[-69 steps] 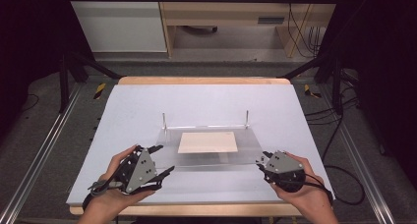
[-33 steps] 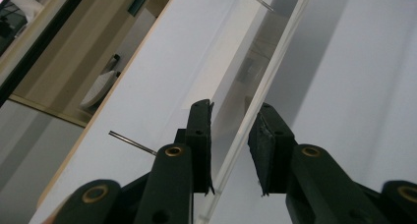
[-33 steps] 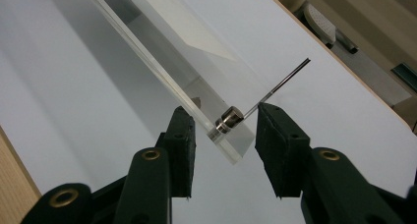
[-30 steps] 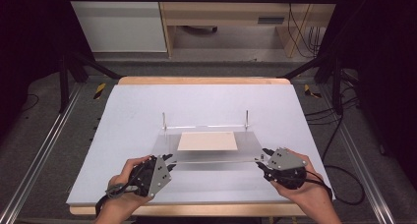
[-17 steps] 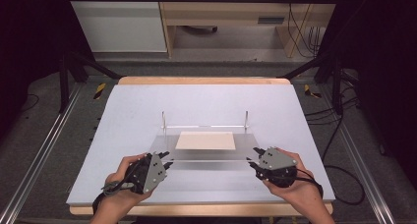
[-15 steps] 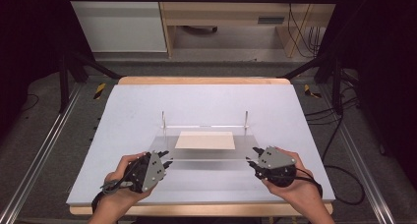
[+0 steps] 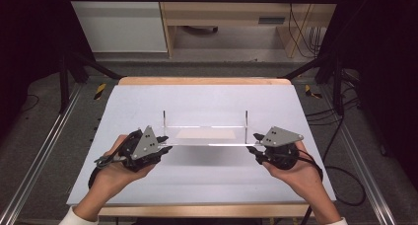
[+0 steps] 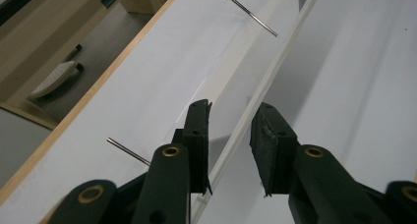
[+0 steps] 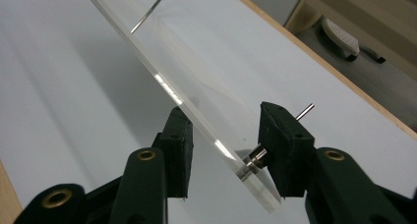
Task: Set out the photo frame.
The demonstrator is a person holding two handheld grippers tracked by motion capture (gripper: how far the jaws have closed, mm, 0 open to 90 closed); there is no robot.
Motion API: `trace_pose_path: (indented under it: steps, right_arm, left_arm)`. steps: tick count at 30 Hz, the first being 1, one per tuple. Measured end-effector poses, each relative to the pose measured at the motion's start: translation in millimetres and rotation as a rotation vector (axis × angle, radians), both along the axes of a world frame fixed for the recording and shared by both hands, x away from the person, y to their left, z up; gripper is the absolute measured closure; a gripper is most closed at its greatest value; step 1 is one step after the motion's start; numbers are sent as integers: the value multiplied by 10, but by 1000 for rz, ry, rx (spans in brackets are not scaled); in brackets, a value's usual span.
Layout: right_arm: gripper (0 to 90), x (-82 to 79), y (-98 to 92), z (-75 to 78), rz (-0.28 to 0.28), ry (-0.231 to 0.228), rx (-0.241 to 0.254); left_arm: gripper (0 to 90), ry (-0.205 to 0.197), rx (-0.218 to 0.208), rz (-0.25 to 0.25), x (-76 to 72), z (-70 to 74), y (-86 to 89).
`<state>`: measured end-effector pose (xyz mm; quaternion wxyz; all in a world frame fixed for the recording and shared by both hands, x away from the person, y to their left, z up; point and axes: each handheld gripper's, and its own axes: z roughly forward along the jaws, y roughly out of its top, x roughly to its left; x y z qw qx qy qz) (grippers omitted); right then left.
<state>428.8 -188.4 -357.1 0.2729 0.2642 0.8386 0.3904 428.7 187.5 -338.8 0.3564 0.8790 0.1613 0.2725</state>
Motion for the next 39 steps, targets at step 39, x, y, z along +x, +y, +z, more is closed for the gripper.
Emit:
trace_pose_path:
  steps: [39]
  right_arm:
    - [540, 432, -117, 75, -64, -79, 140]
  left_arm:
    - [655, 25, -41, -7, 514, 366, 29]
